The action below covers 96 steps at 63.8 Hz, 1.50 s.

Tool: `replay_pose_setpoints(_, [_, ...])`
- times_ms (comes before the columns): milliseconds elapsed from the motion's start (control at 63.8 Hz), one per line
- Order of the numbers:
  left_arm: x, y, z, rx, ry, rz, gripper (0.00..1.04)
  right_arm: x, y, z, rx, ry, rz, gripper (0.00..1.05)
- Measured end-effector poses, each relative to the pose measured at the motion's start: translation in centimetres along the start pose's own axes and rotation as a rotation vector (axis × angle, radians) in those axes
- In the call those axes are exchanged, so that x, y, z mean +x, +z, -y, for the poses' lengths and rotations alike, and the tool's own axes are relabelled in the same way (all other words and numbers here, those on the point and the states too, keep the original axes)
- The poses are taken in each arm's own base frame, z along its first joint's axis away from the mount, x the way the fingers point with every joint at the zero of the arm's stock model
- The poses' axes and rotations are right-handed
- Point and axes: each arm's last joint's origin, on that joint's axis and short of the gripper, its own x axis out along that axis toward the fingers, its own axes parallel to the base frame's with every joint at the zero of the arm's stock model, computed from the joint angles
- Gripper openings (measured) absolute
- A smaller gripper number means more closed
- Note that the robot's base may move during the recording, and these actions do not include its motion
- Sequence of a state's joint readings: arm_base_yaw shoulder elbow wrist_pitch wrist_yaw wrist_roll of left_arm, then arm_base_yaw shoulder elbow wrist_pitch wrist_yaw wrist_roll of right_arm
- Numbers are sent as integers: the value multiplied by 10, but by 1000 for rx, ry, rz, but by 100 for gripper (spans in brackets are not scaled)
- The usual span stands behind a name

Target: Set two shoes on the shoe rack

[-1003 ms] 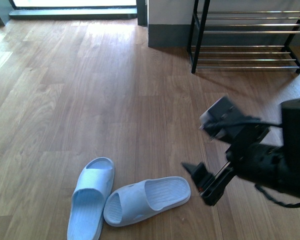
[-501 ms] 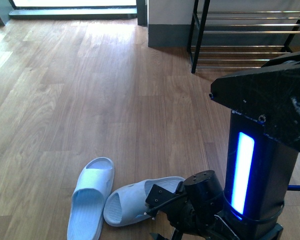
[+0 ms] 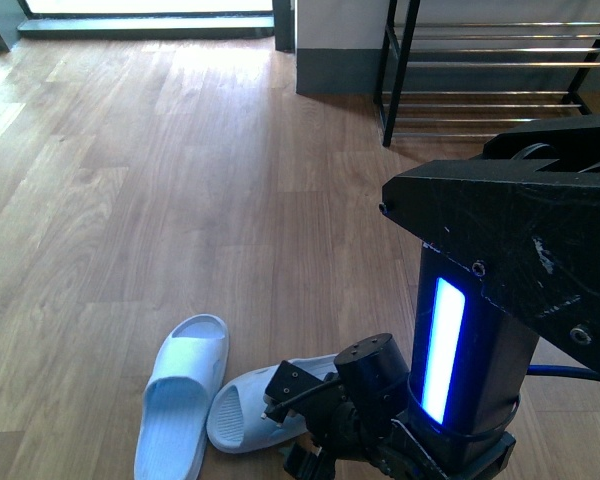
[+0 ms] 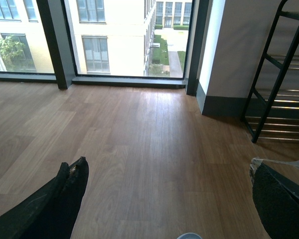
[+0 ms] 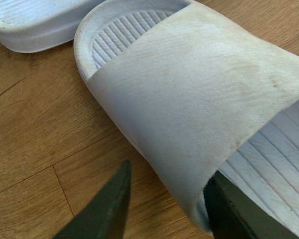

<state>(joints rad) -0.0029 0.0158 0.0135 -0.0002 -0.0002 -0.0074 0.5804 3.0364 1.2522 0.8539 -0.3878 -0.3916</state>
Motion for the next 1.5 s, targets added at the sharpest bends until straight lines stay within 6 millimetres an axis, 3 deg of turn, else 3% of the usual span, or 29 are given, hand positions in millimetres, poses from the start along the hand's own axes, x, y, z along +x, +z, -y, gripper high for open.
replay_pose_setpoints(204, [0, 0, 0, 0, 0, 0, 95, -12, 3, 4, 69, -114, 47, 1])
replay_pose_setpoints(360, [0, 0, 0, 0, 0, 0, 95, -40, 28, 17, 186, -336, 142, 2])
replay_pose_setpoints(486, [0, 0, 0, 0, 0, 0, 95, -93, 55, 36, 305, -510, 285, 2])
replay_pose_setpoints(548, [0, 0, 0, 0, 0, 0, 95, -121, 59, 44, 336, -571, 329, 2])
replay_pose_setpoints(674, [0, 0, 0, 0, 0, 0, 95, -196, 58, 57, 432, -711, 376, 2])
replay_pose_setpoints(893, [0, 0, 0, 0, 0, 0, 95, -296, 71, 52, 510, -784, 470, 2])
replay_pose_setpoints(1050, [0, 0, 0, 0, 0, 0, 95, -349, 74, 37, 539, -803, 540, 2])
replay_pose_setpoints(1144, [0, 0, 0, 0, 0, 0, 95, -359, 79, 34, 528, -819, 580, 2])
replay_pose_setpoints(1504, [0, 0, 0, 0, 3, 0, 95, -357, 78, 32, 529, -796, 577, 2])
